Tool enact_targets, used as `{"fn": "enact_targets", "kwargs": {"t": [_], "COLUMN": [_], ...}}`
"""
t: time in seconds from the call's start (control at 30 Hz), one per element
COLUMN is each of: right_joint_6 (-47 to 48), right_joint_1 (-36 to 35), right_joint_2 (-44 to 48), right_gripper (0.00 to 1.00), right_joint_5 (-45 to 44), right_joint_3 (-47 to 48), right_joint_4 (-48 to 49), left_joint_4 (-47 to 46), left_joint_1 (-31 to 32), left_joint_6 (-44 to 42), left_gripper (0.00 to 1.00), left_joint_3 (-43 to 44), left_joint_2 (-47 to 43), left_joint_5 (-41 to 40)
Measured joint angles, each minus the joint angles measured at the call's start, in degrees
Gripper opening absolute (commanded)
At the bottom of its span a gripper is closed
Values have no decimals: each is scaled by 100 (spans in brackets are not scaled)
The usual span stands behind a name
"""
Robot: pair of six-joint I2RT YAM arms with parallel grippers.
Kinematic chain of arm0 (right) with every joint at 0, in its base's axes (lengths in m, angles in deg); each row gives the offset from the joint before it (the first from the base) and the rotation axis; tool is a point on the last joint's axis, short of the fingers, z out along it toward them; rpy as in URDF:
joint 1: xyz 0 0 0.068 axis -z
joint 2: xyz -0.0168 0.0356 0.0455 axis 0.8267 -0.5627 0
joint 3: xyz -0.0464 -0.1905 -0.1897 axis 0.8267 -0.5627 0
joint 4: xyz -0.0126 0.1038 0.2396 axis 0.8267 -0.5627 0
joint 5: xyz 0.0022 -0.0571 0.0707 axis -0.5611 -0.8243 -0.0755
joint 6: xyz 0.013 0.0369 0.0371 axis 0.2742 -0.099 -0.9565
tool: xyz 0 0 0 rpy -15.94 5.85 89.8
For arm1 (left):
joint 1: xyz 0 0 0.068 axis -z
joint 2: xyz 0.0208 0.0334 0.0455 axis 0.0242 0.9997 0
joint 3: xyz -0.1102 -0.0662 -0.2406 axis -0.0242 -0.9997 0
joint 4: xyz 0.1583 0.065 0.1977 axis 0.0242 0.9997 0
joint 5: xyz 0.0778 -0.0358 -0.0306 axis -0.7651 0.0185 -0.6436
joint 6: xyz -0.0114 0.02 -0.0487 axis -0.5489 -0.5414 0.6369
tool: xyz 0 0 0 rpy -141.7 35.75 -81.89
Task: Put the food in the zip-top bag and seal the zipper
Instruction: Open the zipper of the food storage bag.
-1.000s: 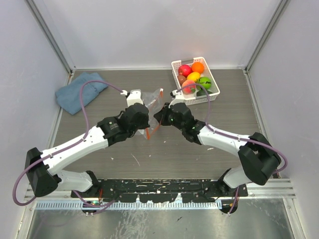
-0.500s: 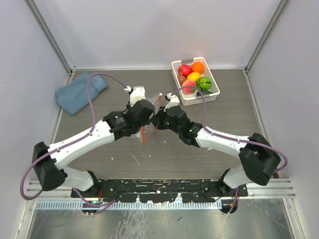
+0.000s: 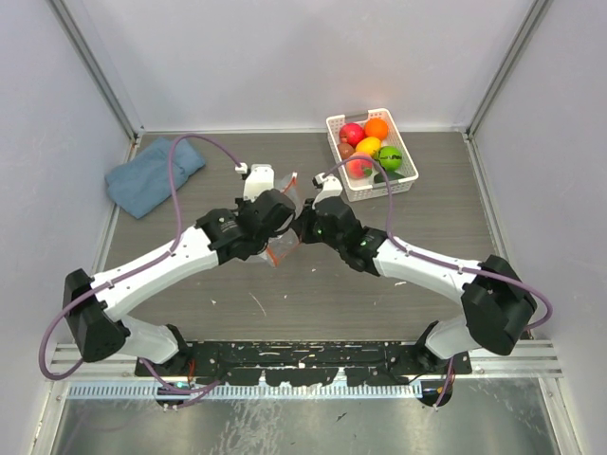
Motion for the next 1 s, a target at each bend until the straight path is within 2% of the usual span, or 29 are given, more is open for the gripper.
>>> {"fn": "enact_targets", "kwargs": {"t": [0.4,0.57,0.6,0.63,0.73,0.87,1.0], "right_joint_6": [531,684,697,699,697,675,605], "right_joint_1": [-2,-7,-7,-7,-7,-7,-7], "right_joint_2": [-74,-219,-219,-219,-219,-219,-219], "right_gripper": [1,1,1,1,1,1,1], "right_joint_5": [-966,-1029,-990,-925,-678,-407,-208], "right_joint_3": [752,975,975,975,973,973,964], "right_joint_4": [-1182,-1349,-1353,-1349,-1292,-1185,-1049], "left_joint_4": [463,568,564,560,529,428,302], "left_joint_1": [0,0,0,0,0,2,2], "left_joint_6": [-199,-310,-323,-337,-380,-376,-334], "left_gripper": [0,1,4,13,19,23,38], "left_joint_3": [179,243,240,232,146,39,4], "left_joint_2": [-1067,-1228,-1224,-1220,-1193,-1012,-726], "left_joint_5": [-107,-92,-55,-20,153,297,415]}}
